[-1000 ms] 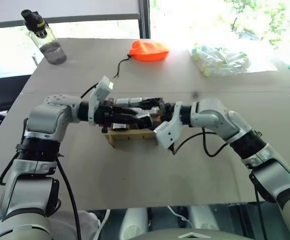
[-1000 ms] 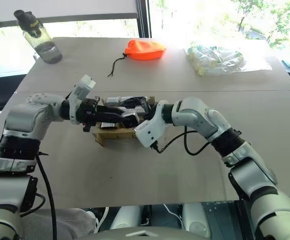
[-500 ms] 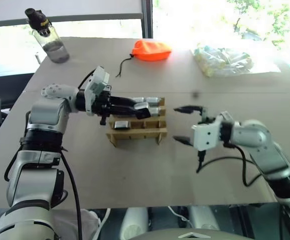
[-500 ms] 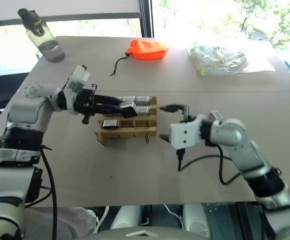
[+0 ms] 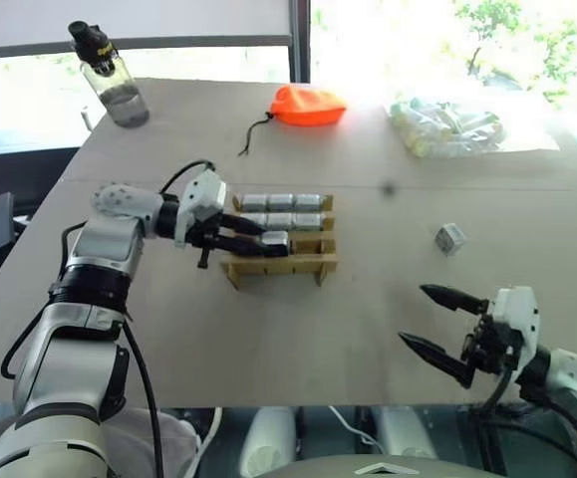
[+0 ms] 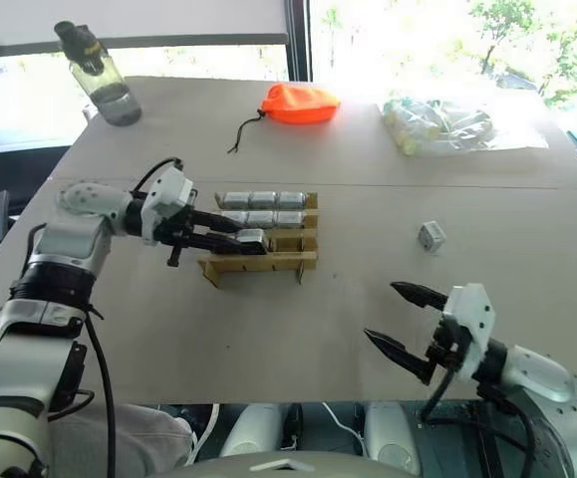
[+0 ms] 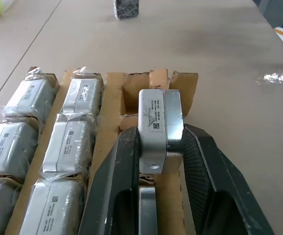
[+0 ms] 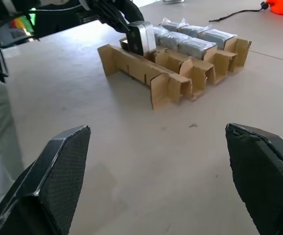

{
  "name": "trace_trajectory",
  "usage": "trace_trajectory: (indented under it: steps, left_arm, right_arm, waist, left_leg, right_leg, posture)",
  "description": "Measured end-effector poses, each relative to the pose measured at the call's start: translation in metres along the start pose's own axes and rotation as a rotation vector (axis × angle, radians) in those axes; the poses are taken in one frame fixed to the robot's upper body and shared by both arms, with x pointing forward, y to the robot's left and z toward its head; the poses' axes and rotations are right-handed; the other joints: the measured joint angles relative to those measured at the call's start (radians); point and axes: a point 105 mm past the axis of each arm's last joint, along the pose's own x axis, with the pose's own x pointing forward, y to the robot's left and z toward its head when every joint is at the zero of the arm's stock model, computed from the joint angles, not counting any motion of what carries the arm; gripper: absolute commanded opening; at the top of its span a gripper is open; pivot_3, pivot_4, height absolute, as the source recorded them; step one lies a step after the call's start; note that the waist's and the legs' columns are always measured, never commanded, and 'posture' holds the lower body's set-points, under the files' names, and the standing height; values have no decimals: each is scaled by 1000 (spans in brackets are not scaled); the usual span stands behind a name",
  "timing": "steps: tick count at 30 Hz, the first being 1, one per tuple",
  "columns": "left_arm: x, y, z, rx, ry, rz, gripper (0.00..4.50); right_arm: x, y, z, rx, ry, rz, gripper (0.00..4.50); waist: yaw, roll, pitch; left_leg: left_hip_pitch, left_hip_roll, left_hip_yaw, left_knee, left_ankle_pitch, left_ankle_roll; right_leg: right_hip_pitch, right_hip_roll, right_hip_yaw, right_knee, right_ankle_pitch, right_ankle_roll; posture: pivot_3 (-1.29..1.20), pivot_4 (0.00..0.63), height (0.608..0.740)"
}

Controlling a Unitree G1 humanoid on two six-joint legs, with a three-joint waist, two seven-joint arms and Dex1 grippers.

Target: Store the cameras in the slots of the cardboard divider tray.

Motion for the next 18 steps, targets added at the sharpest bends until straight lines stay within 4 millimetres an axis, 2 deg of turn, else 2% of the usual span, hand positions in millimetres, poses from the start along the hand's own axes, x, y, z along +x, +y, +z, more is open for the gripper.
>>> trace_trajectory:
  steps: [3, 7, 18]
  left_arm:
    - [-1, 1, -3, 8, 0, 8, 676]
    - [-1, 1, -5, 25, 8, 11, 676]
    - [3, 11, -11, 45, 38, 35, 676]
  right_arm:
    - [-12, 0, -1, 23, -54, 38, 4372]
    - [-19, 0, -3, 27, -64, 58, 4372]
    - [-21, -3, -5, 10, -74, 56, 4372]
  waist:
    - [-1, 0, 0]
    - [0, 0, 0]
    - [0, 0, 0]
  left_leg:
    - [1, 0, 0, 0, 0, 0]
    - [0, 1, -1, 0, 0, 0]
    - [1, 0, 0, 0, 0, 0]
  right_leg:
    - [0, 1, 0, 1, 0, 0]
    - [0, 2, 0, 1, 0, 0]
    - [0, 2, 0, 1, 0, 0]
  posture:
    - [0, 150, 740]
    - [0, 150, 740]
    - [0, 150, 740]
